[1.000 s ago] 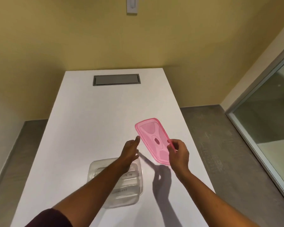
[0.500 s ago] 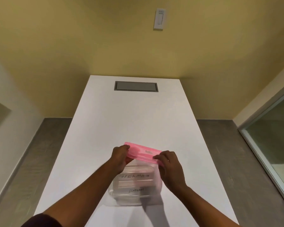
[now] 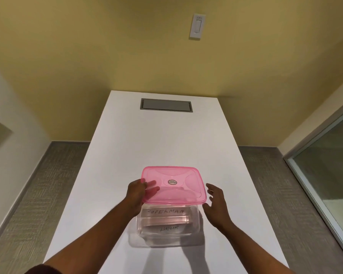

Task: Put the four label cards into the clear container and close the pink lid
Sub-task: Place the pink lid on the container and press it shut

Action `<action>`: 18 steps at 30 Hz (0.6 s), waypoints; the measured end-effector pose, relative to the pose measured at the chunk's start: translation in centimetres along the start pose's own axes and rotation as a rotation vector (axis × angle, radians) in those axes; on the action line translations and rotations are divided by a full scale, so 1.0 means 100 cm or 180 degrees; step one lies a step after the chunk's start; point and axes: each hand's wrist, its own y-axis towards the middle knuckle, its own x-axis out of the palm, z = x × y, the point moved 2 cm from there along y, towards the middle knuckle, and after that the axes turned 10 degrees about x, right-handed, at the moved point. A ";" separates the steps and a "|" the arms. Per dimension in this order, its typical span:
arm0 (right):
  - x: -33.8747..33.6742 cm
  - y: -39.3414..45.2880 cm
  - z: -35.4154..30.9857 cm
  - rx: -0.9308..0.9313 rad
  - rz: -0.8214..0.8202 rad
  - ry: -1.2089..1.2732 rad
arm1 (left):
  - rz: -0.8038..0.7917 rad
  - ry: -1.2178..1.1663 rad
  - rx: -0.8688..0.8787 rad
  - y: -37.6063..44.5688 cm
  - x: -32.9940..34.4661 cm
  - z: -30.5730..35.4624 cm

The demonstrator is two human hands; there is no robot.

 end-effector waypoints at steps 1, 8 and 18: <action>0.000 0.002 0.001 0.0325 -0.0101 0.0334 | -0.0002 0.0058 0.0001 0.000 -0.002 -0.001; 0.004 0.010 -0.004 0.1476 -0.0308 0.1869 | -0.0116 0.0710 0.0154 0.002 -0.018 -0.015; 0.015 0.001 0.015 0.1318 -0.0173 0.0964 | -0.0068 0.3617 0.1675 -0.014 -0.051 -0.039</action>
